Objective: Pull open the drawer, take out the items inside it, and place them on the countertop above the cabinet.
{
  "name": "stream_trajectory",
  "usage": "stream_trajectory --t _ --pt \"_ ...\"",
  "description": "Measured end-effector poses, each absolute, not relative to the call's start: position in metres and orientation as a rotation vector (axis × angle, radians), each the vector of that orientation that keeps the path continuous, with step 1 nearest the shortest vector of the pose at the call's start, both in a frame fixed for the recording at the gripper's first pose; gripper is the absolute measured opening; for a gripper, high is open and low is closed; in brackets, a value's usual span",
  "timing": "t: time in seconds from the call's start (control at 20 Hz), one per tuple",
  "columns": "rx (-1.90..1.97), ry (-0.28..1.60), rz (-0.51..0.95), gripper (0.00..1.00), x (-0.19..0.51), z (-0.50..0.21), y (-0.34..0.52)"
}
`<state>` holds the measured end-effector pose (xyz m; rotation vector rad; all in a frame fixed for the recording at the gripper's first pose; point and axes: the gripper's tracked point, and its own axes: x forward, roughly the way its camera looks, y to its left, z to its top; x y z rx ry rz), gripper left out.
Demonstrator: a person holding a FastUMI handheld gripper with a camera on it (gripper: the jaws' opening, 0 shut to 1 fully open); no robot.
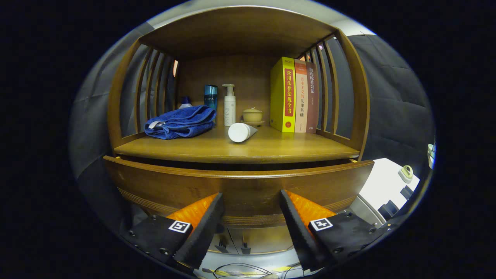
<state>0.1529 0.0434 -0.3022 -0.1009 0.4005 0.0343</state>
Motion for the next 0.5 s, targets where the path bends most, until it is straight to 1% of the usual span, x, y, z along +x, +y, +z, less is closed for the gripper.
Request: stream_trajectory --t 0.2,0.5 --pt "-0.109 0.400 0.024 0.97 0.171 -0.304 0.045" --pt "-0.107 0.410 0.024 0.95 0.169 -0.306 0.045"
